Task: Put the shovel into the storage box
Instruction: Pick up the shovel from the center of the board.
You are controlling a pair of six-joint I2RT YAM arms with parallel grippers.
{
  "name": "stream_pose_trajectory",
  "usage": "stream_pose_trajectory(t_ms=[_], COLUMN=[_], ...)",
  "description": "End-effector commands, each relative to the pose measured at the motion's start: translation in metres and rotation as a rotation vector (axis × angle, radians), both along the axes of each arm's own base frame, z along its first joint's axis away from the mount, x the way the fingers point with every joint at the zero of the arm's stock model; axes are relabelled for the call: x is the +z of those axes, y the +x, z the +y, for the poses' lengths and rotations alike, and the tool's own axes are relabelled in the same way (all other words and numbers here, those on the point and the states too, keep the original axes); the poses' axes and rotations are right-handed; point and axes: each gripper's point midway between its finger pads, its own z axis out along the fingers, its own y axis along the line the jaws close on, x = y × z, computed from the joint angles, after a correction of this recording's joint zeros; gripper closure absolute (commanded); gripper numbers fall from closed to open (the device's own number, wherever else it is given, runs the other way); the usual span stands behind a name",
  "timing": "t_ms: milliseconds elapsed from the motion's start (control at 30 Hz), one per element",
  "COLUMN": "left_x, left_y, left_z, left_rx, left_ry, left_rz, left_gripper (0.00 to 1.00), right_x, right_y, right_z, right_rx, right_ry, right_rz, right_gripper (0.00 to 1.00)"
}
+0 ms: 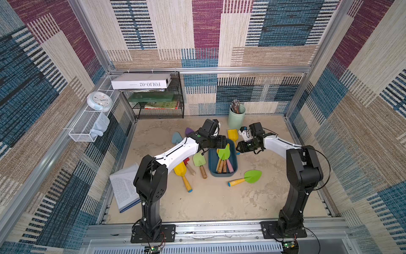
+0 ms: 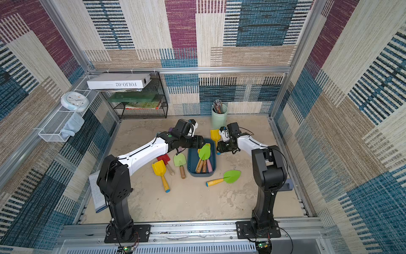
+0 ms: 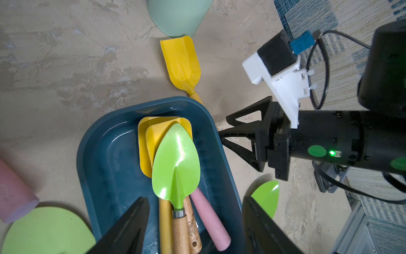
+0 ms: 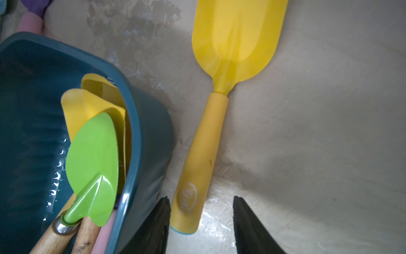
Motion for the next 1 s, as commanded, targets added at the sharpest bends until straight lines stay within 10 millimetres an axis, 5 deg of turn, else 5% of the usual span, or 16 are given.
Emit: stream_pose_trajectory(t_ms=[0,633,967], left_x=[0.002,-0.001,-0.001], left_y=[0.001,0.003,0.003], left_z=[-0.002,-0.012,-0.014], left_rx=[-0.004,-0.016,-0.019], left_ry=[-0.004,0.000,0.001], left_rz=[-0.004,0.002,0.001], left_gripper=[0.29,0.30,0.29], right_x=[0.001,-0.020,-0.020], right_y=[0.005,0.009,0.013], right_z=[0.006,0.015,0.010], right_rx=[0.019,0.005,-0.019], right_ry=[0.030,0.088,0.069], right_rz=[-0.006,0.064,0.065], right_gripper=[0.50,0.53,0.73])
